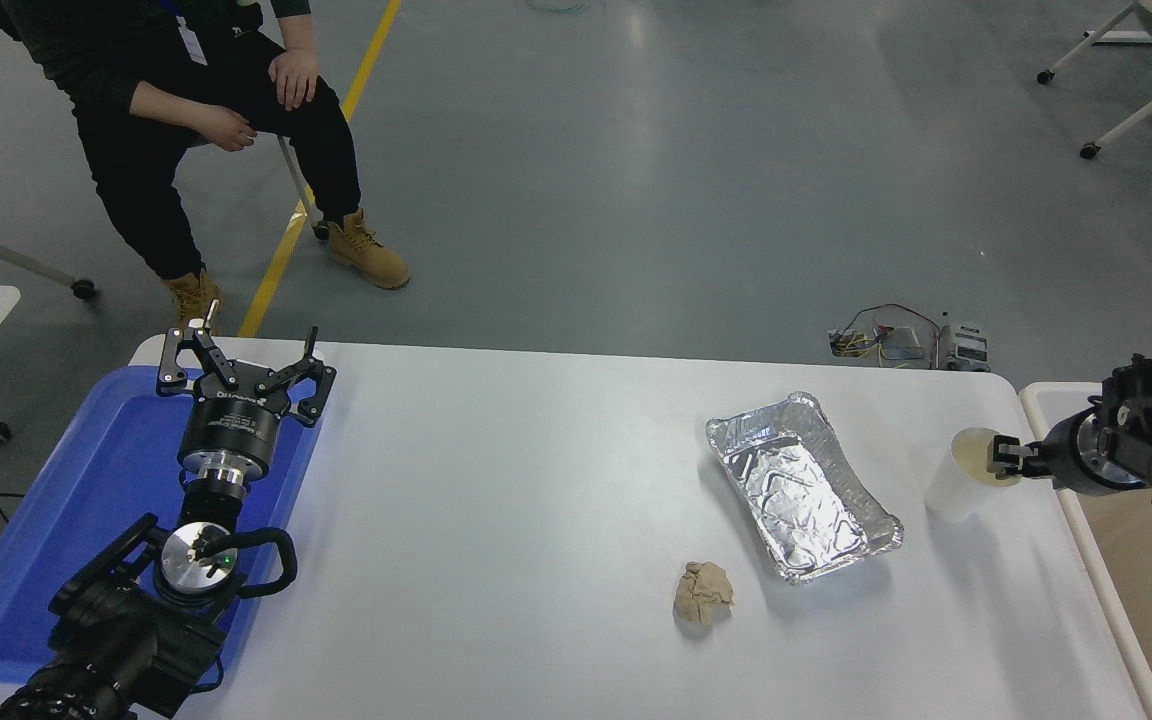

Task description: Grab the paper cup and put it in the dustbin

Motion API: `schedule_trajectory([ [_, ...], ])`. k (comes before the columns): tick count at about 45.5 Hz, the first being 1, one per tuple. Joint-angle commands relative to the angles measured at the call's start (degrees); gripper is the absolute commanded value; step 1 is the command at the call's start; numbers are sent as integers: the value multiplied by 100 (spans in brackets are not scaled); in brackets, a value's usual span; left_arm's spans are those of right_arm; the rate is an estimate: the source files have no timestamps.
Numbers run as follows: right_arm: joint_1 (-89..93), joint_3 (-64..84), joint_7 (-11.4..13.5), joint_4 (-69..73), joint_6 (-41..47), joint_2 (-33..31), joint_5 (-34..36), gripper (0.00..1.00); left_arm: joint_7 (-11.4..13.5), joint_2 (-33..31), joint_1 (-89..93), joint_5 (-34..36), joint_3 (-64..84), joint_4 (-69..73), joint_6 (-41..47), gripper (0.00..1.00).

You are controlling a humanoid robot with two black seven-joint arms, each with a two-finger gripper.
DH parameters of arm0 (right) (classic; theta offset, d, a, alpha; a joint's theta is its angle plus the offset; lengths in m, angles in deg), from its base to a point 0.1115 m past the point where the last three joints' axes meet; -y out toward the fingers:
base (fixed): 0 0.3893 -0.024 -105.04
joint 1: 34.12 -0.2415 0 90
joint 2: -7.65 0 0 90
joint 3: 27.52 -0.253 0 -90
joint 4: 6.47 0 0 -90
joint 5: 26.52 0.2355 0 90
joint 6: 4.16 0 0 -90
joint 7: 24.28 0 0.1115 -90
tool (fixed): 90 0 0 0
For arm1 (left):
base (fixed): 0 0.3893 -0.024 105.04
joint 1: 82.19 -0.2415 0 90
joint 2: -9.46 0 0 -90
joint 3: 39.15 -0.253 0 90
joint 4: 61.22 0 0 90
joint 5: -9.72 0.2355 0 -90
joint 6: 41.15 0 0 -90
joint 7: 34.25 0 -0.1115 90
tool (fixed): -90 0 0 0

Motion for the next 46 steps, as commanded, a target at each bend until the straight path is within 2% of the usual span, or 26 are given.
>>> schedule_trajectory([
  [1, 30, -12, -85, 40, -15, 9, 0, 40, 0, 1, 0, -1, 0, 0, 5, 100],
  [9, 38, -12, -183, 31, -15, 0, 0, 29, 0, 1, 0, -1, 0, 0, -3, 100],
  [17, 30, -12, -183, 31, -15, 0, 0, 14, 0, 1, 0, -1, 0, 0, 5, 100],
  [25, 21, -12, -297, 31, -15, 9, 0, 0, 0, 1, 0, -1, 0, 0, -4, 100],
  [42, -576, 15, -437, 66, 134, -70, 0, 0, 0, 1, 0, 8, 0, 0, -4, 100],
  [46, -875, 15, -455, 171, 258, -254, 0, 0, 0, 1, 0, -1, 0, 0, -3, 100],
])
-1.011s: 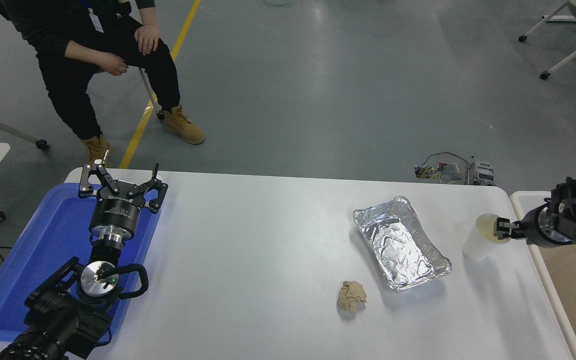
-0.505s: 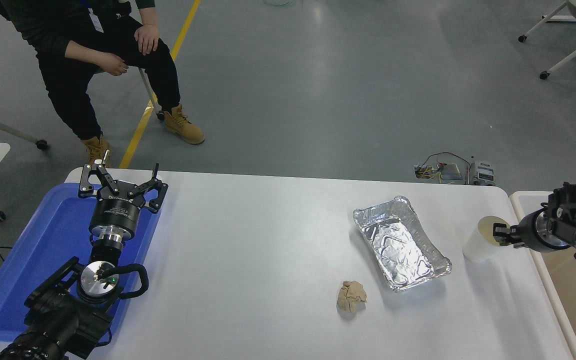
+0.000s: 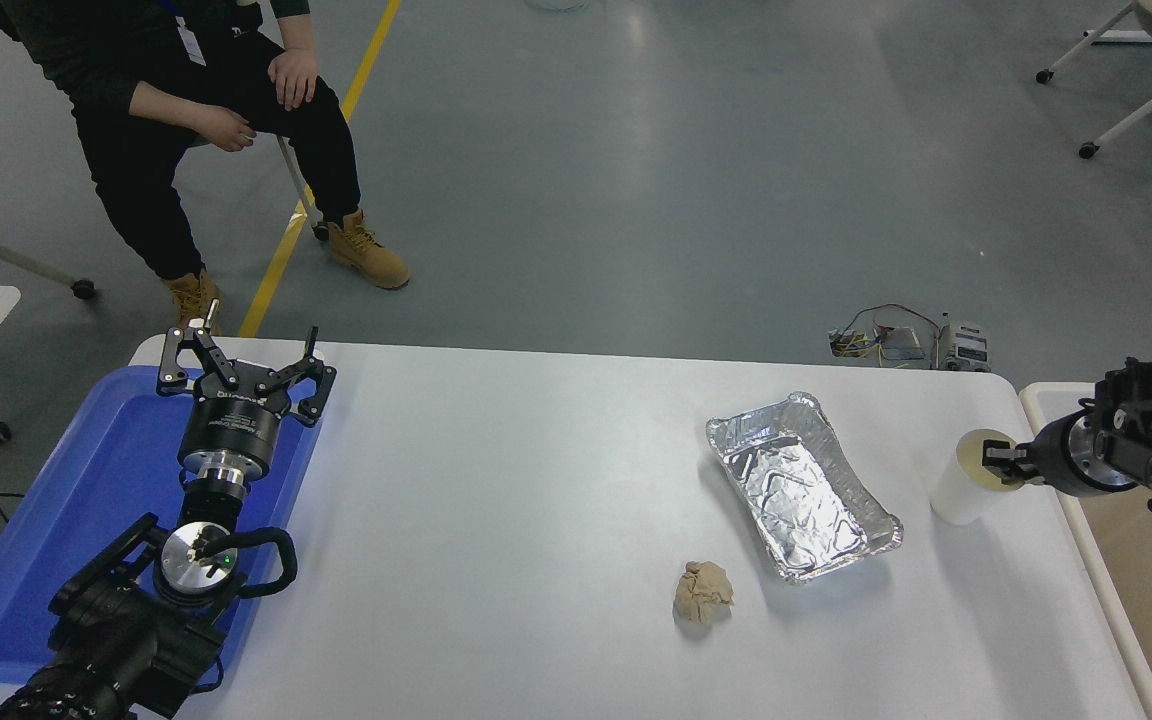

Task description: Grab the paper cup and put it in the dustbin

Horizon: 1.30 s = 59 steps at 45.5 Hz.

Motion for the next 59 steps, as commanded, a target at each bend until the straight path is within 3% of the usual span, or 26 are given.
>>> schedule_trajectory([
  [1, -626, 19, -83, 164, 219, -265, 0, 0, 0, 0, 0, -1, 0, 0, -5, 100],
  [23, -2789, 72, -83, 1008, 1405, -1487, -492, 0, 0, 0, 0, -1, 0, 0, 4, 100],
  [42, -3940, 81, -74, 1834, 1810, -2084, -1177, 0, 0, 0, 0, -1, 0, 0, 4, 100],
  [59, -4099, 81, -74, 2010, 1845, -2216, -1239, 0, 0, 0, 0, 7, 0, 0, 4, 100],
])
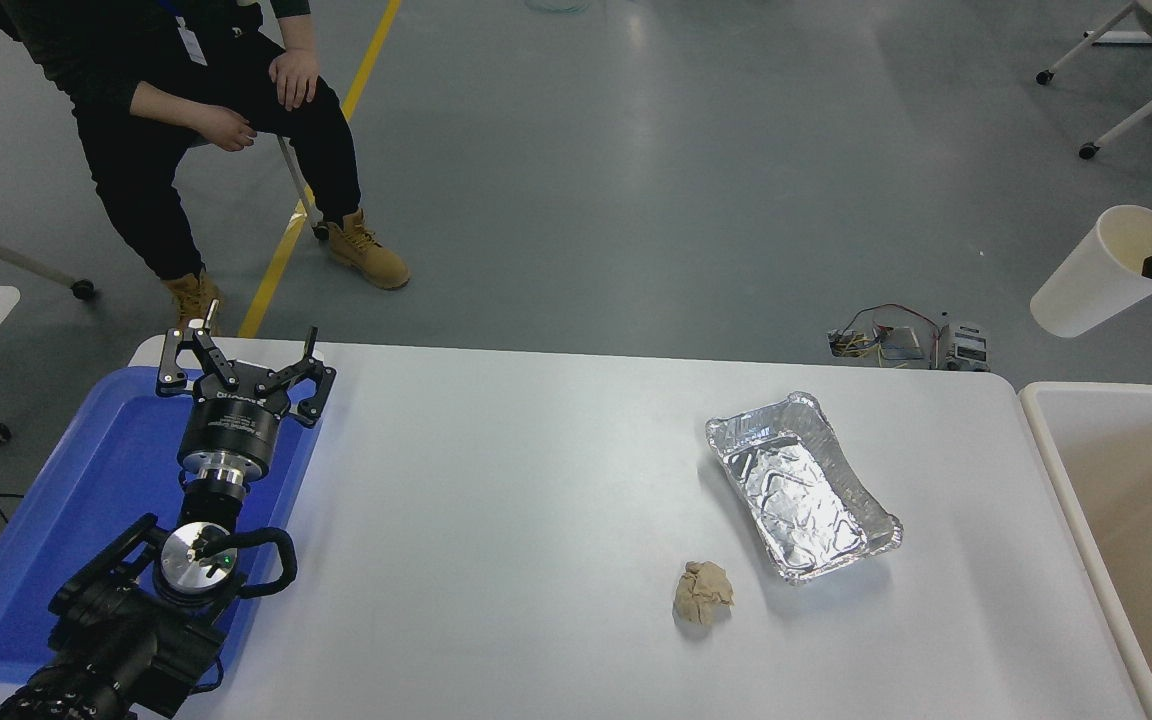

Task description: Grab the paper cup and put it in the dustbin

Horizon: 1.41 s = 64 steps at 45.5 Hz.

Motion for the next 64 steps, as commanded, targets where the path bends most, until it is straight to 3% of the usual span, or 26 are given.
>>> schedule_trajectory([
  [1, -125, 1, 1, 129, 47, -99, -89, 0, 0, 0, 0, 0, 0, 0, -9, 100],
  [17, 130, 1, 27, -37, -93, -82, -150, 0, 0, 0, 0, 0, 0, 0, 0, 100],
  [34, 2493, -113, 36, -2085, -1437, 190, -63, 0, 0, 0, 0, 0, 0, 0, 0, 100],
  [44, 3953, -886, 107, -3034, -2255, 428, 25, 0, 0, 0, 0, 0, 0, 0, -9, 100],
  [59, 5614, -1932, 379, -4098, -3266, 937, 52, 0, 0, 0, 0, 0, 0, 0, 0, 100],
  [64, 6159, -2161, 441, -4353, -3529, 1192, 341, 0, 0, 0, 0, 0, 0, 0, 0, 100],
])
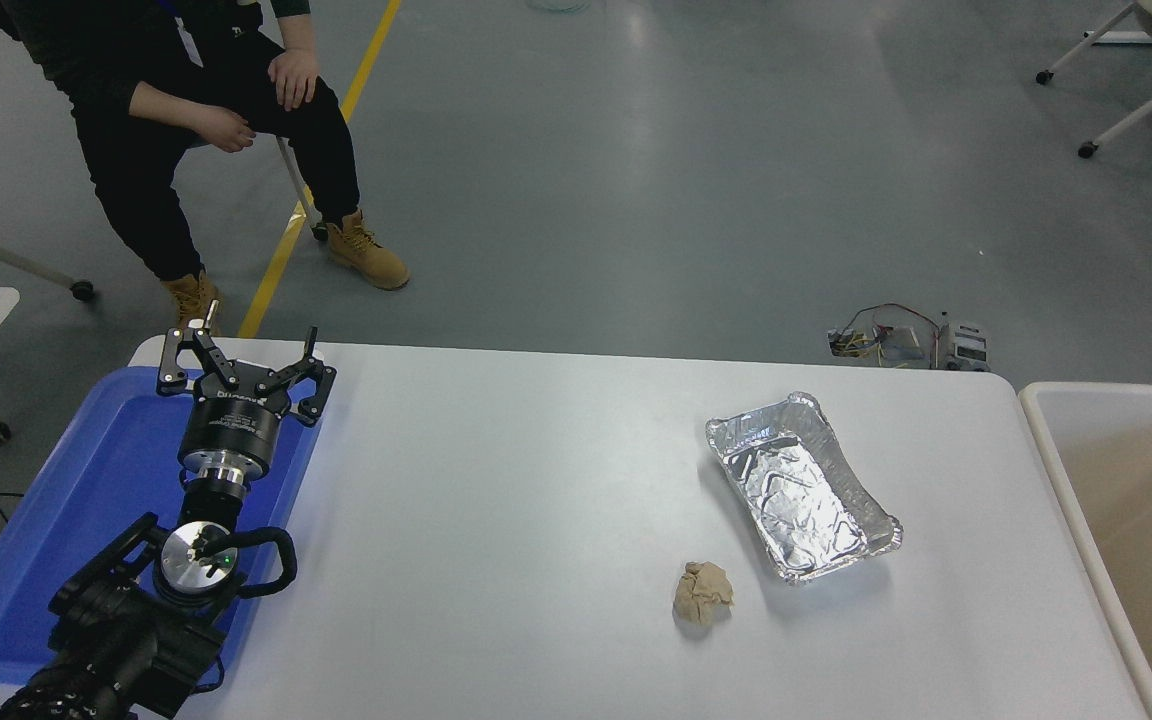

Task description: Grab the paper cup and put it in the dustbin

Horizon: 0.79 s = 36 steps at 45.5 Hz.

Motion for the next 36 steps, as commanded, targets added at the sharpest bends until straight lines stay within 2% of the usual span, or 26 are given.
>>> schedule_trajectory([
  [1, 1317, -631, 166, -742, -744, 495, 346, 0, 0, 1, 0, 1, 0, 0, -5, 100],
  [10, 1916, -657, 289, -909, -1228, 768, 558, 0, 0, 1, 0, 1, 0, 0, 3, 100],
  [20, 2197, -859, 315, -927, -1606, 864, 602, 0, 0, 1, 0, 1, 0, 0, 3, 100],
  [25, 2241, -1000, 438, -927, -1826, 873, 655, 0, 0, -8, 0, 1, 0, 0, 3, 100],
  [36, 2320, -1053, 456, -918, -1879, 917, 716, 0, 0, 1, 0, 1, 0, 0, 3, 100],
])
